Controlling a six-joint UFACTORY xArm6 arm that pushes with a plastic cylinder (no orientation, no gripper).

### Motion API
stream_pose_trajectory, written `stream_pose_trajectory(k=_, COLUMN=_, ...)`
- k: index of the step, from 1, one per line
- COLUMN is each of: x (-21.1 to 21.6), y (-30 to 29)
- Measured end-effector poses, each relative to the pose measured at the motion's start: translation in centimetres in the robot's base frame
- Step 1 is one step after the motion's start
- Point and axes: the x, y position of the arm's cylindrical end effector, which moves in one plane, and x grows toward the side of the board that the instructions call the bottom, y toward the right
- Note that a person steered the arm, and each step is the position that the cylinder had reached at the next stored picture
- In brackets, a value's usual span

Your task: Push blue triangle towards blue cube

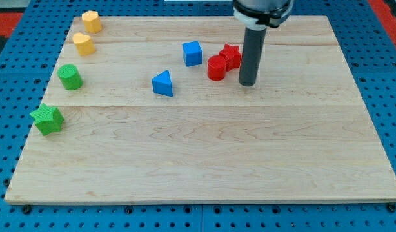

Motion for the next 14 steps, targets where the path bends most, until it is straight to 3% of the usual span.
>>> stream_pose_trajectory(k=4, x=-1.9, y=-5.6)
stream_pose_trajectory(k=5, x=3.8, y=-5.0)
stream_pose_trajectory(k=6, x=8.8, y=-8.6)
stream_pose_trajectory(k=7, x=7.6, y=-15.0)
stream_pose_trajectory(k=10, x=1.4, y=-14.9)
stream_pose_trajectory(k=12, x=2.6, y=-17.8)
stream_pose_trajectory(k=14, x=-0.2, y=-17.0)
